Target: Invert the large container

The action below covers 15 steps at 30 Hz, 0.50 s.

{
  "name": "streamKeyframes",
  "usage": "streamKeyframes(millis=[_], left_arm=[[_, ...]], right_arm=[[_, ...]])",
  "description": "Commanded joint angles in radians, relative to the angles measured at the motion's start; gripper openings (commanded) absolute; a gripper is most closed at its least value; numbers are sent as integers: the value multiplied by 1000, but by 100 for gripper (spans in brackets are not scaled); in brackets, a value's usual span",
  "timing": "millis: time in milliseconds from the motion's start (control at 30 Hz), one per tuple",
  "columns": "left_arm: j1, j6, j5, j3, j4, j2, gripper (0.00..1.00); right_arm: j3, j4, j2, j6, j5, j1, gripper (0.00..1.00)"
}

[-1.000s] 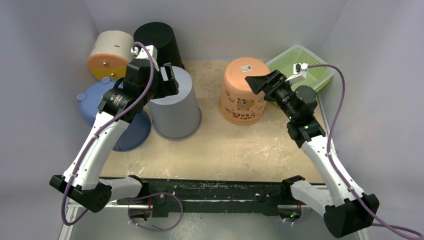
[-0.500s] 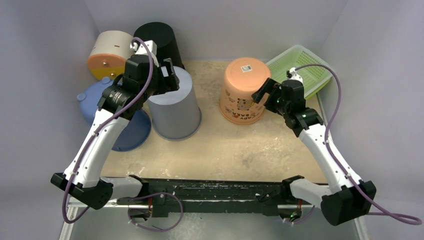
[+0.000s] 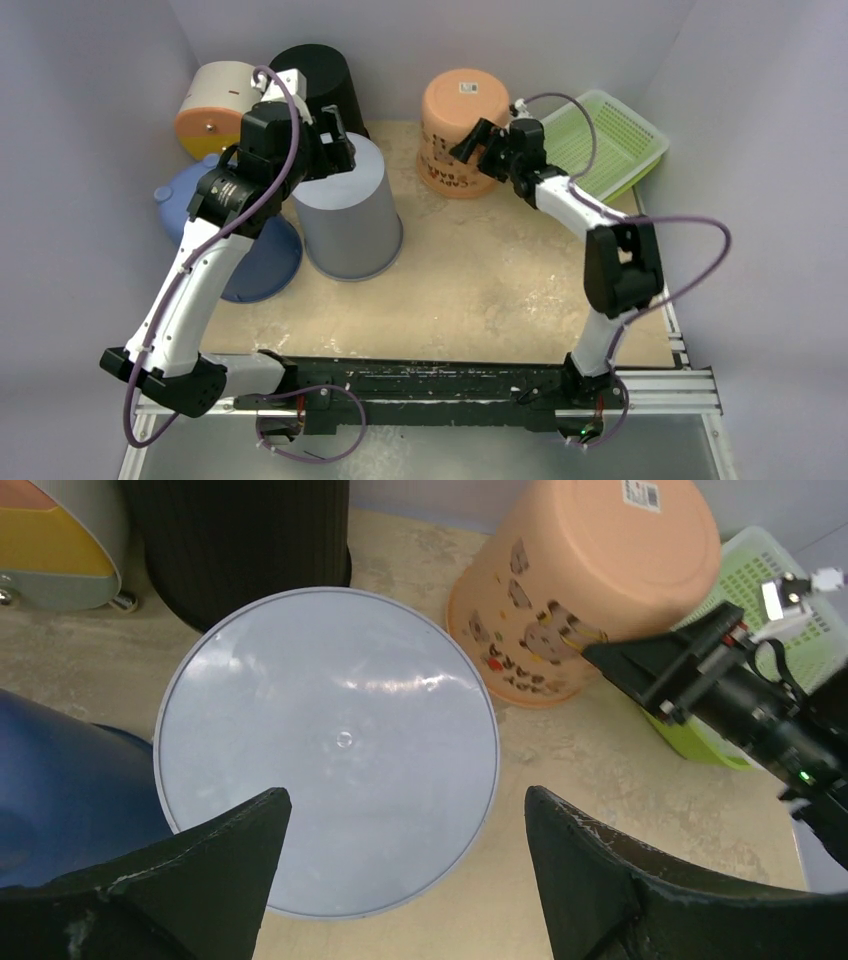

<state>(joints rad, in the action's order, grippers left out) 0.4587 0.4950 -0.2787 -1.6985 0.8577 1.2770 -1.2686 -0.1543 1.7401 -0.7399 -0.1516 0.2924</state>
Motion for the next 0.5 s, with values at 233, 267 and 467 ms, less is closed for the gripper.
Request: streamKeyframes(millis=[233, 267, 467], left_arm=[[1, -54, -52, -39, -54, 8, 84], [1, -55, -55, -39, -54, 12, 84], [1, -50, -38, -38, -55, 19, 84]], right_arm=[[-526, -260, 414, -39, -302, 39, 100], [-537, -257, 421, -41, -308, 46, 100], [-449, -184, 301, 5, -272, 82, 100]])
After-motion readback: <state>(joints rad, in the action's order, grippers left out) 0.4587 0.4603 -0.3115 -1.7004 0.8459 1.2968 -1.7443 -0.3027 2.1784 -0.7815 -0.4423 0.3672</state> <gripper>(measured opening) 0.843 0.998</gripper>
